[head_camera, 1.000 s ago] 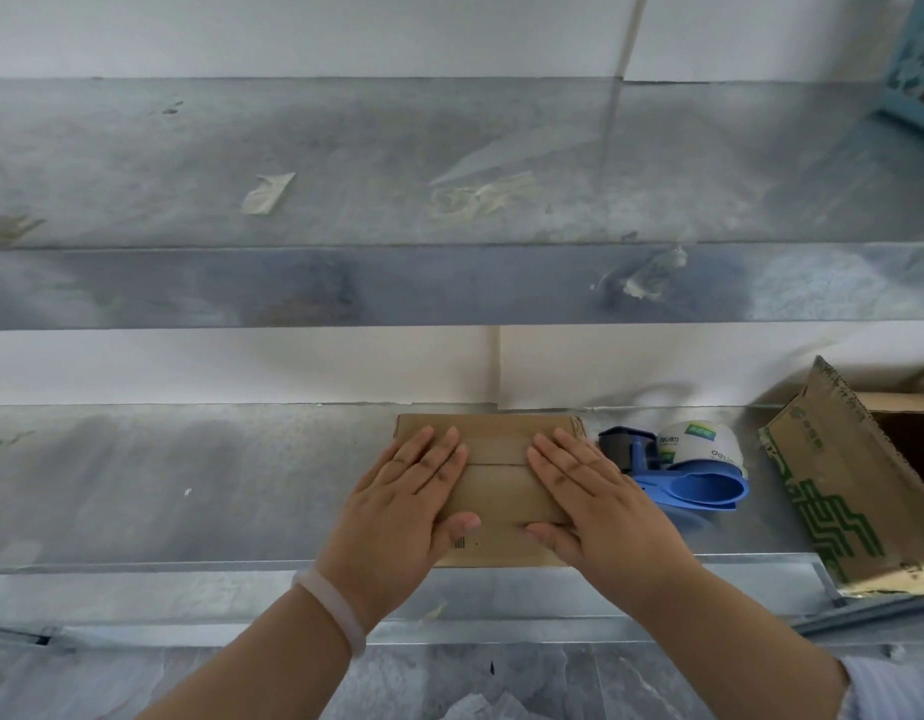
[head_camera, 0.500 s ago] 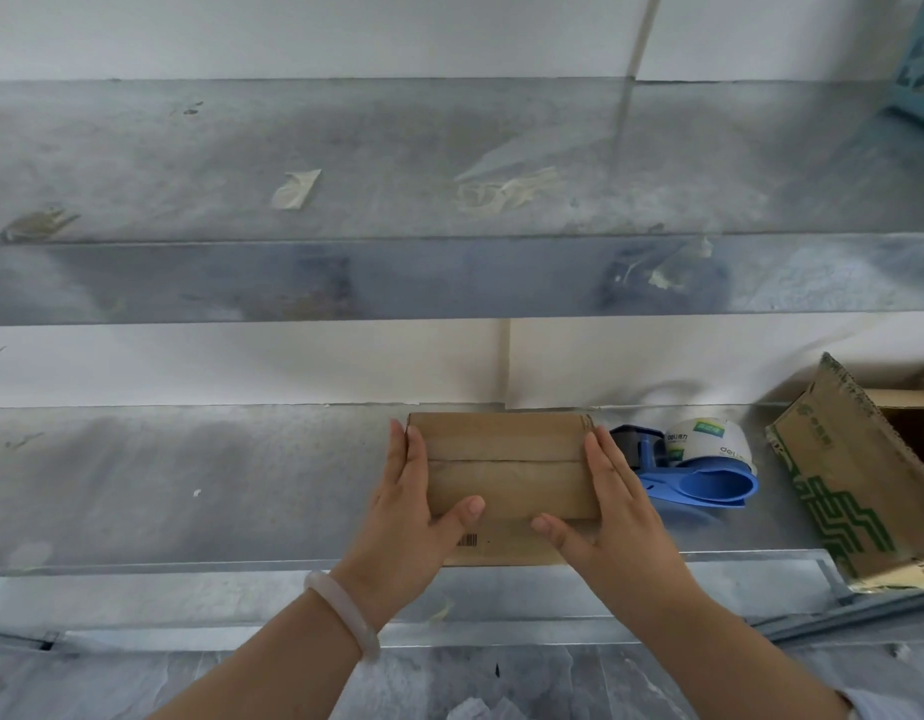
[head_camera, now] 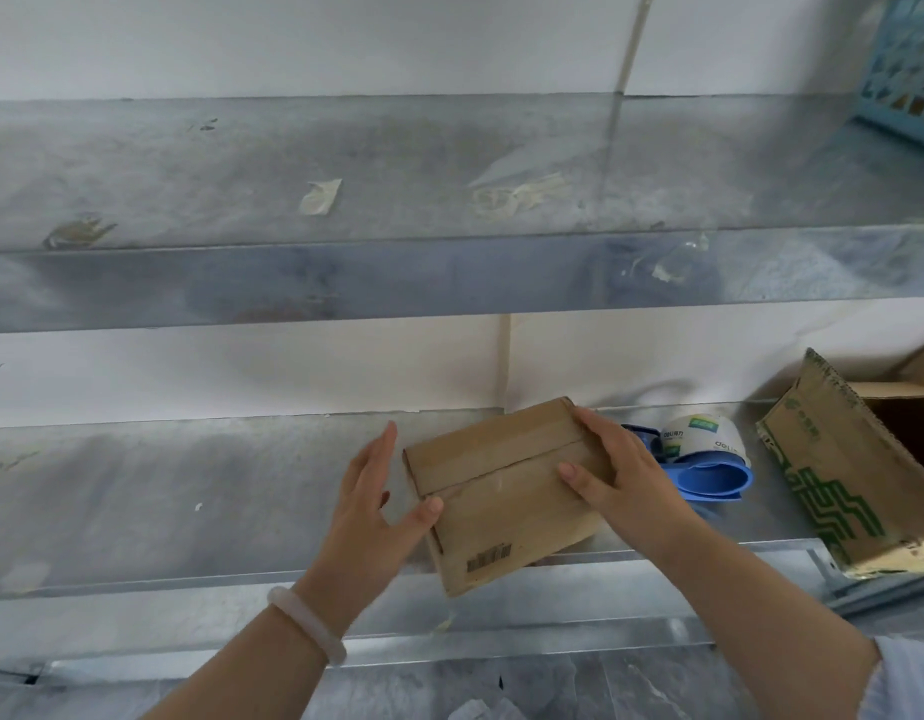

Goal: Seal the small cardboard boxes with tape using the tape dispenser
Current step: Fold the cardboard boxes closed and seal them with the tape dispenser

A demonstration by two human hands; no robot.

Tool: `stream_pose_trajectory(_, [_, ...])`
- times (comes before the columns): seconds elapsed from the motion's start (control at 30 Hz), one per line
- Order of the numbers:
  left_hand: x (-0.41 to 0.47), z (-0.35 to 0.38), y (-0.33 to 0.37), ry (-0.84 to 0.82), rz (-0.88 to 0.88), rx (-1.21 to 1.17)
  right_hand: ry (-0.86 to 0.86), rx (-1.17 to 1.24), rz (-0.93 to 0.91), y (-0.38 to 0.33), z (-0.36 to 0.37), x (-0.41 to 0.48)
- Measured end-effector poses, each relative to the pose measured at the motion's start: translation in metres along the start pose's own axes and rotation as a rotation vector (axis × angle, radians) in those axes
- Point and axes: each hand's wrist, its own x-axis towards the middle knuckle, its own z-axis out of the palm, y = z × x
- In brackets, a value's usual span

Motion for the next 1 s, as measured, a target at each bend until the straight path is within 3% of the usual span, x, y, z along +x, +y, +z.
stream_pose_trajectory(0.1, [0.009,-0.011,0.003,-0.162,0.022,0.013,0.141,-0.114,-0.014,-0.002,0.004,0.003])
stream_pose_trajectory(0.17, [0.007,-0.010,0.004,-0.138,0.055,0.106,0.375,-0.179,-0.048,-0.006,0.011,-0.003])
stream_pose_trajectory(0.23, [0.000,-0.002,0.005,-0.082,0.097,0.193,0.482,-0.166,-0.165,-0.010,0.020,-0.018])
stream_pose_trajectory(0.37, [-0.014,0.023,0.012,-0.043,0.141,0.199,0.254,-0.230,-0.392,-0.003,0.041,-0.050])
stream_pose_trajectory(0.5, [-0.011,0.042,0.011,-0.108,0.222,0.158,0.028,-0.283,-0.350,0.013,0.029,-0.048])
stream_pose_trajectory(0.6, [-0.006,0.048,0.015,-0.093,0.180,0.119,-0.087,-0.396,-0.341,0.014,0.003,-0.041])
stream_pose_trajectory(0.67, [-0.006,0.054,0.021,-0.099,0.138,0.095,-0.042,-0.423,-0.270,0.019,-0.023,-0.038])
stream_pose_trajectory(0.8, [-0.008,0.062,0.024,-0.071,0.069,0.118,0.151,-0.423,0.093,0.060,-0.085,-0.015])
stream_pose_trajectory(0.9, [-0.010,0.066,0.025,-0.015,0.002,0.114,0.013,-0.410,0.258,0.094,-0.112,0.010])
stream_pose_trajectory(1.0, [-0.015,0.067,0.028,0.058,-0.047,0.147,-0.092,-0.417,0.234,0.117,-0.113,0.018])
